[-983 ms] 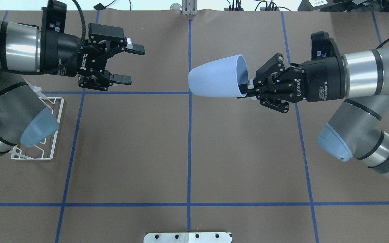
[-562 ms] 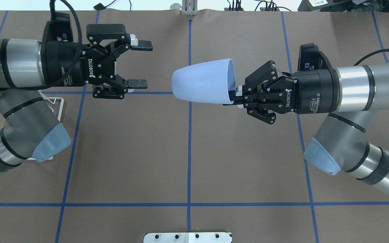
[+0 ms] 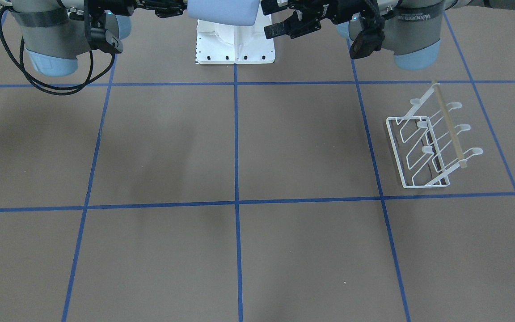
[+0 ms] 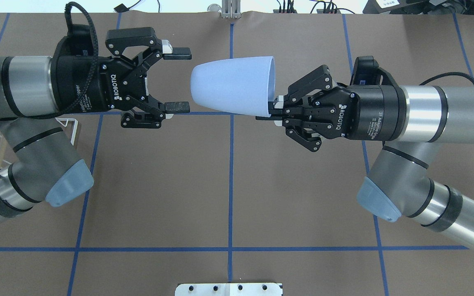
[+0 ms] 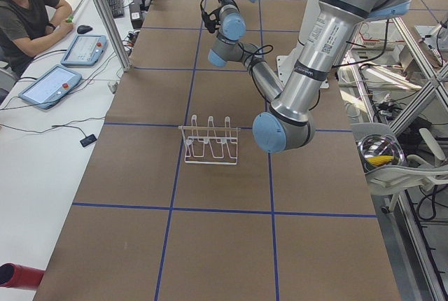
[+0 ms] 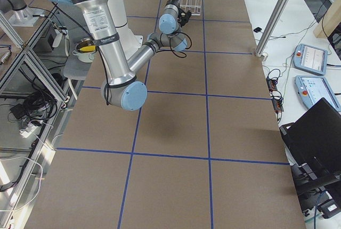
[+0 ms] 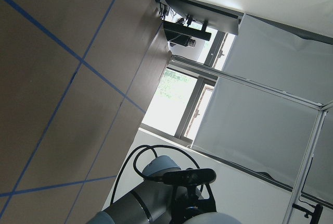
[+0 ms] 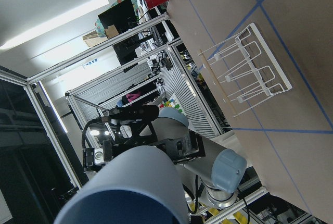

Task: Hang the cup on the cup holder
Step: 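Carry the cup toward the left gripper, bringing its base between the left fingers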

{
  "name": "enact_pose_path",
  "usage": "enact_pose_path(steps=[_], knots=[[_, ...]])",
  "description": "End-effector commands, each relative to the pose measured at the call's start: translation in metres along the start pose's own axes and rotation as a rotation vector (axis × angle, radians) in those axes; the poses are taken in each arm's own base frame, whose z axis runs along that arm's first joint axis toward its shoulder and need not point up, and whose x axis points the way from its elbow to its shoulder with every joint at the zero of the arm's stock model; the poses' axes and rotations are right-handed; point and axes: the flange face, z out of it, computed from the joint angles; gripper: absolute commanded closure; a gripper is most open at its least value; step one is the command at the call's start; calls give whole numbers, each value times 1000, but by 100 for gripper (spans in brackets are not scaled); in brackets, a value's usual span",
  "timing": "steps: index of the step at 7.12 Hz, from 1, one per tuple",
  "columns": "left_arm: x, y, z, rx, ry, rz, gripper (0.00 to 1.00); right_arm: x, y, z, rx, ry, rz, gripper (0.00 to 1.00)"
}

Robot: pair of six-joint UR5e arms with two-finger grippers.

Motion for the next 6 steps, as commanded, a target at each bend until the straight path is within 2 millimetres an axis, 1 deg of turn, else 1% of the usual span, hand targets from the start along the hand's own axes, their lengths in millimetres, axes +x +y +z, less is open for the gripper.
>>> enact_pose_path(steps=[1, 4, 6], knots=[[4, 10, -3, -61, 47, -70, 2, 14, 10, 3, -57, -15, 10, 100], [-6, 16, 3, -86, 38, -123, 2, 11, 15, 8, -71, -40, 38, 100], [-8, 26, 3, -124, 49, -178, 2, 16, 17, 11, -72, -43, 48, 100]])
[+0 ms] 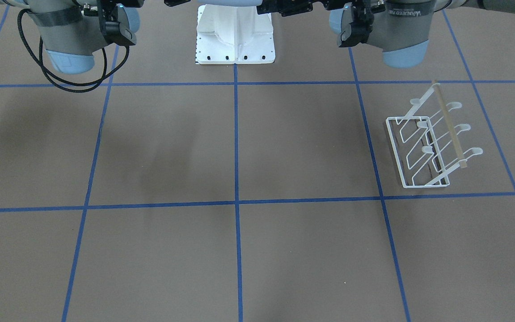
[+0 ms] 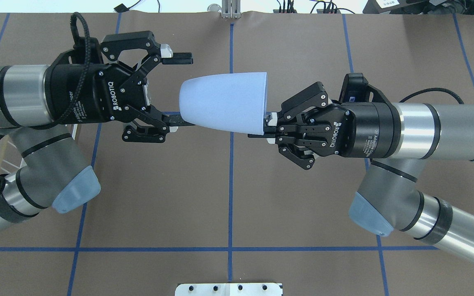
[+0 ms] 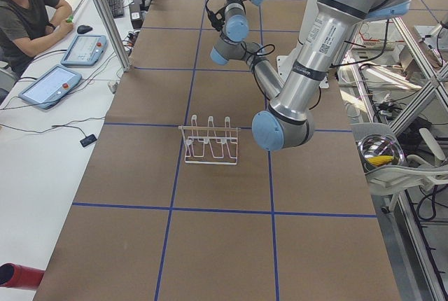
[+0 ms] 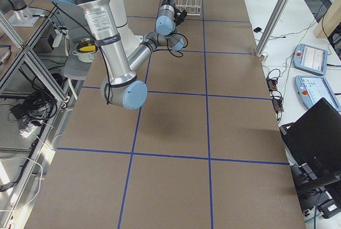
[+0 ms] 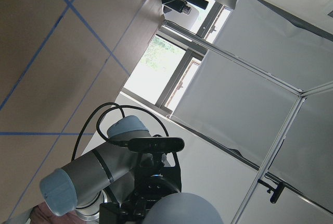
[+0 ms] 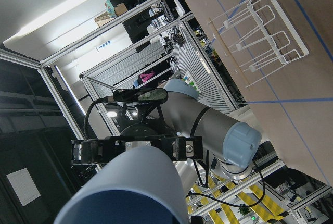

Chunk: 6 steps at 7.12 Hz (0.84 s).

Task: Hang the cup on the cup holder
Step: 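Close the left gripper on the cup base and open the right gripper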

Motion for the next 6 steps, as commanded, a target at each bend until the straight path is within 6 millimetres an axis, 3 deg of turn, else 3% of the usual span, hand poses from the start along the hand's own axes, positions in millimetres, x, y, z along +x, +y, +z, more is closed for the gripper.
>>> enact_pose_path(steps=[1, 4, 6], knots=[[-8, 10, 5, -36, -1, -42, 2, 5, 2, 4, -5, 0, 12, 100], [-7, 13, 2, -49, 28, -36, 3, 8, 7, 10, -24, -1, 21, 100], [-7, 15, 1, -58, 33, -34, 12, 8, 8, 11, -25, -2, 19, 100]])
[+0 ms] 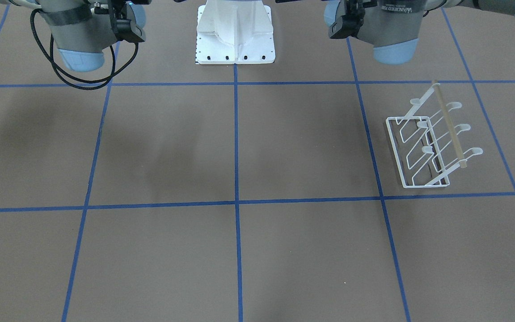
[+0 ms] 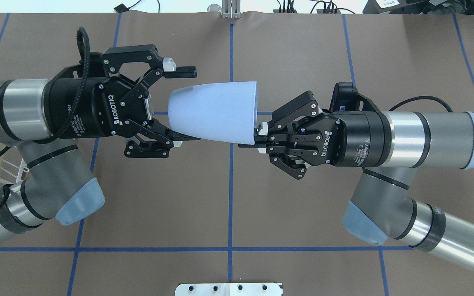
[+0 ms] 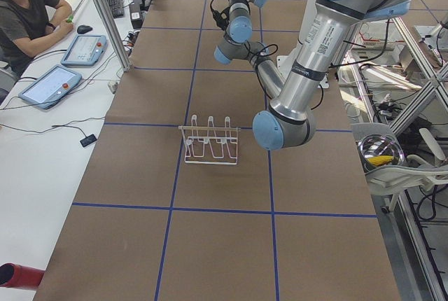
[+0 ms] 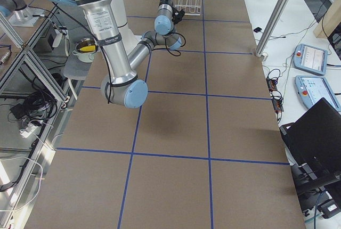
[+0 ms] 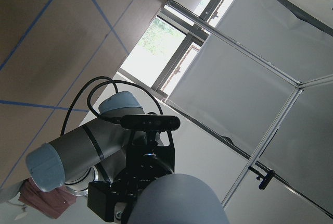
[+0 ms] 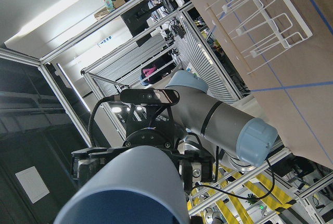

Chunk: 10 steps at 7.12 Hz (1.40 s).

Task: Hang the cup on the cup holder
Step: 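Close the left gripper on the cup base and open the right gripper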

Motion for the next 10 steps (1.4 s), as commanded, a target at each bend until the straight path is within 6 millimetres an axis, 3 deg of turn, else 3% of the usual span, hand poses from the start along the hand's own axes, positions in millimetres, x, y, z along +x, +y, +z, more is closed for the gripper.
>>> enact_pose_path(steps=[1, 2, 3, 5, 6, 7, 9, 10], knots=[[-1, 4, -2, -11, 4, 0, 22, -1, 1, 3, -5, -4, -2, 100], [-1, 7, -5, -13, 4, -30, 92, -3, 0, 2, 4, -18, -3, 100], [-1, 7, -5, -14, 4, -86, 100, -3, -3, -1, 19, -25, -10, 3], [2, 12, -6, -16, 3, -91, 100, -5, -4, -8, 21, -32, -74, 0], [3, 11, -7, -9, 5, -88, 100, 1, -8, -20, 31, -27, -154, 0], [7, 7, -13, 9, 13, -68, 100, -6, -14, -32, 59, -29, -201, 0], [42, -27, -48, 169, 38, 40, 100, -16, -36, -78, 130, 46, -315, 0], [38, -39, -49, 242, -20, 172, 100, -12, -59, -99, 167, 114, -396, 0]])
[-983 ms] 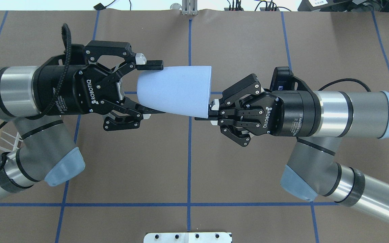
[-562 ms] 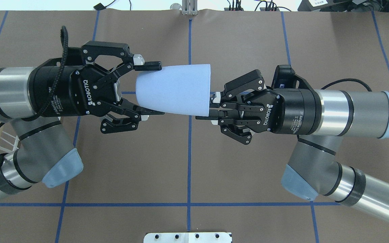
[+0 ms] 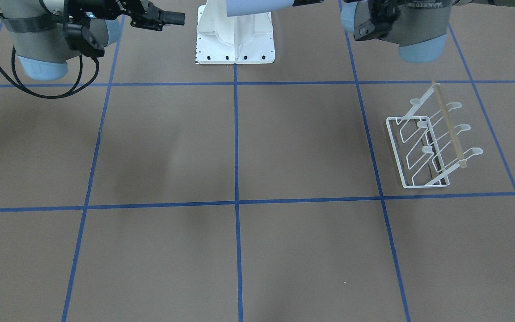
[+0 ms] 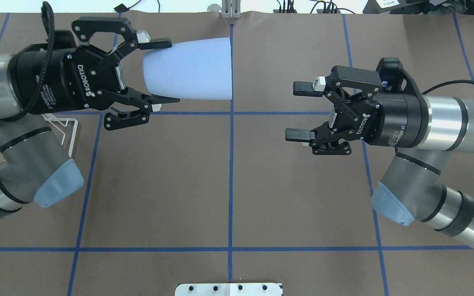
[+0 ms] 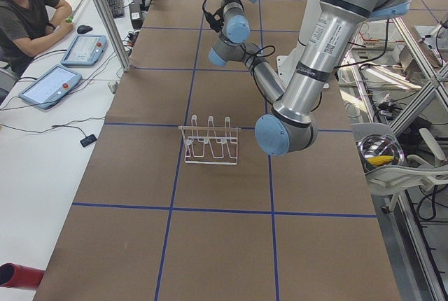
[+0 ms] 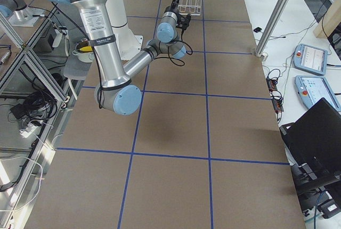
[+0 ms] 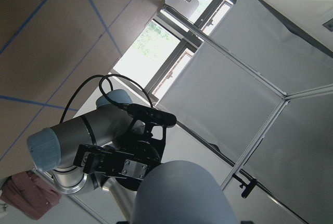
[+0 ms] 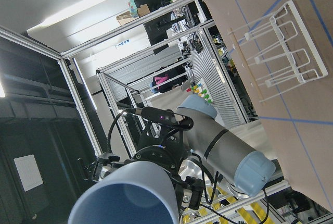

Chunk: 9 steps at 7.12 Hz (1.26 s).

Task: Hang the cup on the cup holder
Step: 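Close the left gripper on the cup base and open the right gripper, then carry the cup with the left gripper toward the rack while the right arm withdraws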

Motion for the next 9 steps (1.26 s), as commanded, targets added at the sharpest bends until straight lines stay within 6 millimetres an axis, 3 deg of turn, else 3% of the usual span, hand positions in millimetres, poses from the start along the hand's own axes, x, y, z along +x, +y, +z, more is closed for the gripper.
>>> enact_pose_path(steps=[1, 2, 4, 6, 7, 9], knots=[[3, -31, -3, 160, -165, 308, 100, 18, -50, -49, 70, 152, -188, 0], [15, -53, -11, 214, -339, 459, 100, 23, -76, -86, 92, 244, -306, 0], [37, -90, -73, 396, -552, 584, 100, 42, -125, -185, 163, 428, -440, 0], [56, -76, -86, 495, -866, 676, 100, 77, -142, -263, 234, 627, -597, 0], [61, -75, -100, 537, -1067, 772, 100, 82, -156, -302, 277, 768, -671, 0], [55, -80, -126, 555, -1412, 882, 100, 75, -188, -345, 265, 1011, -775, 0]])
